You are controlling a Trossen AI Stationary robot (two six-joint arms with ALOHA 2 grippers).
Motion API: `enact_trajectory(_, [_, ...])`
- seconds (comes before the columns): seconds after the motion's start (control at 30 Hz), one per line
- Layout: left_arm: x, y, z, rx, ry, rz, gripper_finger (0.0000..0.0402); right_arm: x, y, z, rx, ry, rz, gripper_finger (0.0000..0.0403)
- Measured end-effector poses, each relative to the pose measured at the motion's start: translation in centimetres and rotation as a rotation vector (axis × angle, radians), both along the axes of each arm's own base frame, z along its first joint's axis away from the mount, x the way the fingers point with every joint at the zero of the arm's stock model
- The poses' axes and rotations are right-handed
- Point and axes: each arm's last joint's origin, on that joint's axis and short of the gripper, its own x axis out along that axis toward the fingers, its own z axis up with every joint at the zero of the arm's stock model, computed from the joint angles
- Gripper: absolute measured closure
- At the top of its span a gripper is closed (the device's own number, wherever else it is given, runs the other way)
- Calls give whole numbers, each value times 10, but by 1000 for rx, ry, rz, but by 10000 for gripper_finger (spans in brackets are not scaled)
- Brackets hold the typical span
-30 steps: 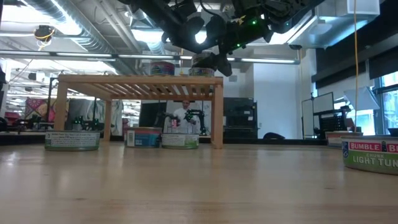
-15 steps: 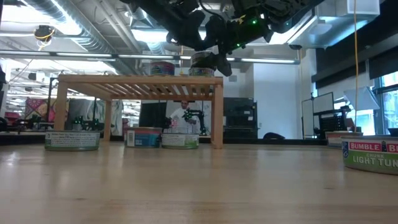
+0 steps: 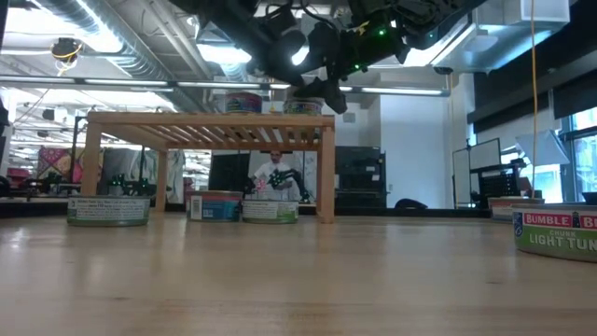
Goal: Stack canned seafood by type on shelf
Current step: Stack the green tuna can on top of the stacked green tuna cans on the shelf
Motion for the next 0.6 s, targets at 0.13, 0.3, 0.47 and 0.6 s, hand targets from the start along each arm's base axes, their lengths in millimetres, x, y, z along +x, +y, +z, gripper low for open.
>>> enact_trajectory(0.13, [-2, 3, 0, 0, 0, 11, 394, 0, 0, 0, 0, -1, 0, 159])
enact_trajectory(0.3, [-3, 6, 0, 3, 1, 24, 398, 0, 0, 0, -1, -2, 0, 159])
enact_trajectory(0.47, [-3, 5, 1, 7, 0, 26, 397, 0, 0, 0, -2, -4, -3, 159])
enact_trajectory(0.6, [-6, -1, 8, 16, -17, 16, 399, -2, 0, 4, -10, -13, -28, 159])
